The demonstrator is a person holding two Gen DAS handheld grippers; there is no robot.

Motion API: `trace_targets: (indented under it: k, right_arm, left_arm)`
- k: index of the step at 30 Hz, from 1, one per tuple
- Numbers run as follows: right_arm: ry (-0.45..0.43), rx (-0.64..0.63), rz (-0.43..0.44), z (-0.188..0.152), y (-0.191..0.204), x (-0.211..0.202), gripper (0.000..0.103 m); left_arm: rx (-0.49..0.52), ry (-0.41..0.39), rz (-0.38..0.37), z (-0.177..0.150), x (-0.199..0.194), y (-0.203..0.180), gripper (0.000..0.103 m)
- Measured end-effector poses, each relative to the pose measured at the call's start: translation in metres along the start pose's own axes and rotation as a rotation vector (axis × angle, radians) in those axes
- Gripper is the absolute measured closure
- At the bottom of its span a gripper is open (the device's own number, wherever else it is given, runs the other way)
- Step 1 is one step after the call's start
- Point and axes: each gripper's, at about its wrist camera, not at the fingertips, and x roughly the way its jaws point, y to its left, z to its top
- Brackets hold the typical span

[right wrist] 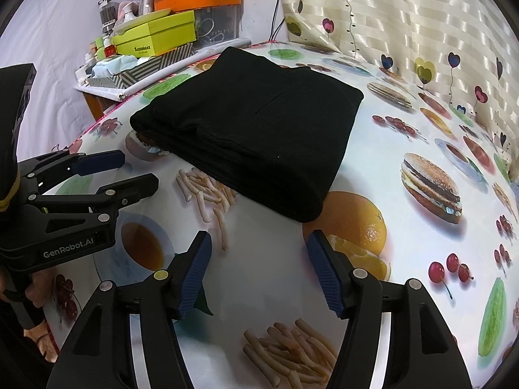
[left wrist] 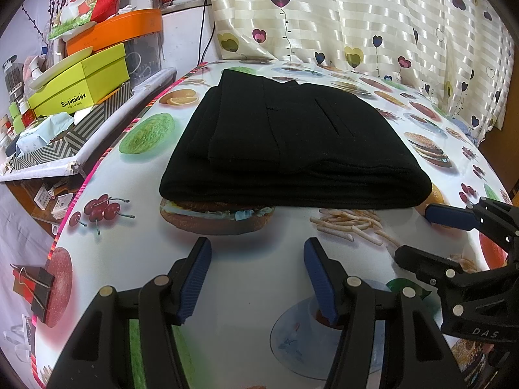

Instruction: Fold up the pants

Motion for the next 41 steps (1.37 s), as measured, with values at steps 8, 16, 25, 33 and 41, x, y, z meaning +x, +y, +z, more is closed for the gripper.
trace_targets:
  k: [8,16,25,33,41]
  right_arm:
    - [0.001,0.001,0.001,-0.001,-0.001,0.001,0.039]
    - [0.003,0.004,0.001,0.000,-0.002,0.002,0.035]
    - [0.020,-0.023,0.001,0.004,0.004,0.006,0.019]
    - [0.040,-0.033,0.019,0.014,0.009,0.017,0.004]
    - [0.041,-0.031,0.017,0.014,0.009,0.018,0.004]
  left_arm:
    - [0.000,0.000,-0.001,0.000,0.000,0.000,0.041]
    - [0.000,0.000,-0.001,0.000,0.000,0.000,0.041]
    - [0.002,0.000,0.003,-0.001,0.000,0.001,0.040]
    - [-0.003,0.001,-0.002,-0.001,0.001,0.001,0.041]
    - [-0.013,0.002,-0.007,-0.001,0.002,-0.002,0.040]
